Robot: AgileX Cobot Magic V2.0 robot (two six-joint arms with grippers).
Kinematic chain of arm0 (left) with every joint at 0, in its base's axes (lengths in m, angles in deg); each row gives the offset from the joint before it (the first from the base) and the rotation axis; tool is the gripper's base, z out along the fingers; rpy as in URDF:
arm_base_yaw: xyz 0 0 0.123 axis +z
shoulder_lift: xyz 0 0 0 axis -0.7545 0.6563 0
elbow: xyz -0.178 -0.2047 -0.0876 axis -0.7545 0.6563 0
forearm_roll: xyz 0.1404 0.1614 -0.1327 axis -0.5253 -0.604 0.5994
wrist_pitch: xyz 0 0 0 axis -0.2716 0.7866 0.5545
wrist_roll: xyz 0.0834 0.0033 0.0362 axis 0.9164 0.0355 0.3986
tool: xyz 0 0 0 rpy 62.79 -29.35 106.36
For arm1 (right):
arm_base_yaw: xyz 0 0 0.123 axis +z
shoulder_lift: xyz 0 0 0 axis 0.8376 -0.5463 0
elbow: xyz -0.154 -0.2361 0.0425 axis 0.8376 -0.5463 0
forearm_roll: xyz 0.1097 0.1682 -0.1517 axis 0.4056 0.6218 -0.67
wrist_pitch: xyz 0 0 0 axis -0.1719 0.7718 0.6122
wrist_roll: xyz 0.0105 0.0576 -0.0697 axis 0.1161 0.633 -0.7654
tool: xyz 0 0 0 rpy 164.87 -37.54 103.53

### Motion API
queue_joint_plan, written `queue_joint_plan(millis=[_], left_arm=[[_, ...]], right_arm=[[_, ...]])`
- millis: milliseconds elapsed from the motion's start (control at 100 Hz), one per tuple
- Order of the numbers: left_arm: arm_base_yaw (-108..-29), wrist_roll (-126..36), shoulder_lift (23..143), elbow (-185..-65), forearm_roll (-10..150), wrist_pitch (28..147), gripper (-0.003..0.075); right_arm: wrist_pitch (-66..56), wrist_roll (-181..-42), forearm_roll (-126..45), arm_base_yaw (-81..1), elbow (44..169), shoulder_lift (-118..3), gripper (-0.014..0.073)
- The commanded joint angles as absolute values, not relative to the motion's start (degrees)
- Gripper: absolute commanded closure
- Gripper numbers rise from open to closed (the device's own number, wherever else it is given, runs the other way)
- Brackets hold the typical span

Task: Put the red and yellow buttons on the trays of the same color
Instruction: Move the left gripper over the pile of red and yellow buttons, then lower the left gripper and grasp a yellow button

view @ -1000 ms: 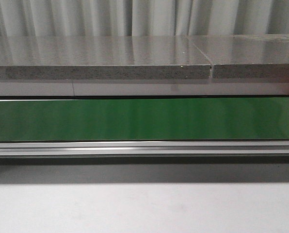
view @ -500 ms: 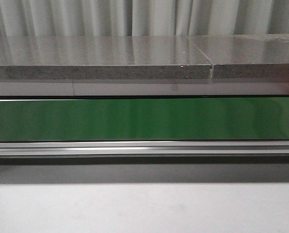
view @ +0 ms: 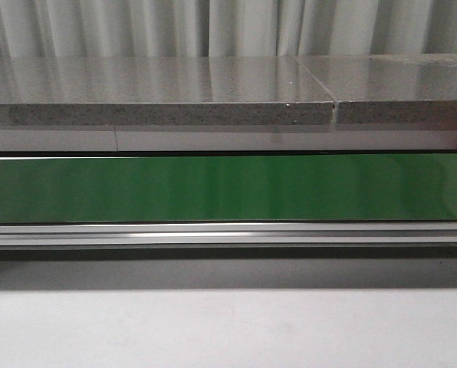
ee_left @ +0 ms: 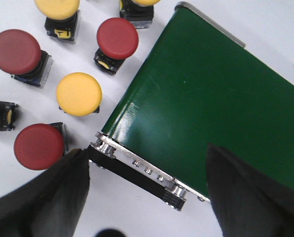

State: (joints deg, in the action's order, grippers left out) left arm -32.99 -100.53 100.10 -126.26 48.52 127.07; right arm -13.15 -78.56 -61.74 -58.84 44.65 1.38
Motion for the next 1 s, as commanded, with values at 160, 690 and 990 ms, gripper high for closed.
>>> queue_joint_plan(millis=[160, 690, 990], left_arm=[[-28.56, -101.23, 105.75, -131.92, 49.59, 130.56, 0.0228], [-26.45, -101.23, 116.44, -138.27, 50.00, 132.18, 0.0228], [-26.45, -101.23, 122.50, -139.84, 50.00, 133.99, 0.0228]], right_arm=[[-17.54, -79.15, -62.37, -59.16, 45.57, 1.84, 0.0660], [-17.54, -79.15, -62.37, -59.16, 45.57, 1.84, 0.0660], [-17.54, -79.15, -62.37, -59.16, 45.57, 1.84, 0.0660]])
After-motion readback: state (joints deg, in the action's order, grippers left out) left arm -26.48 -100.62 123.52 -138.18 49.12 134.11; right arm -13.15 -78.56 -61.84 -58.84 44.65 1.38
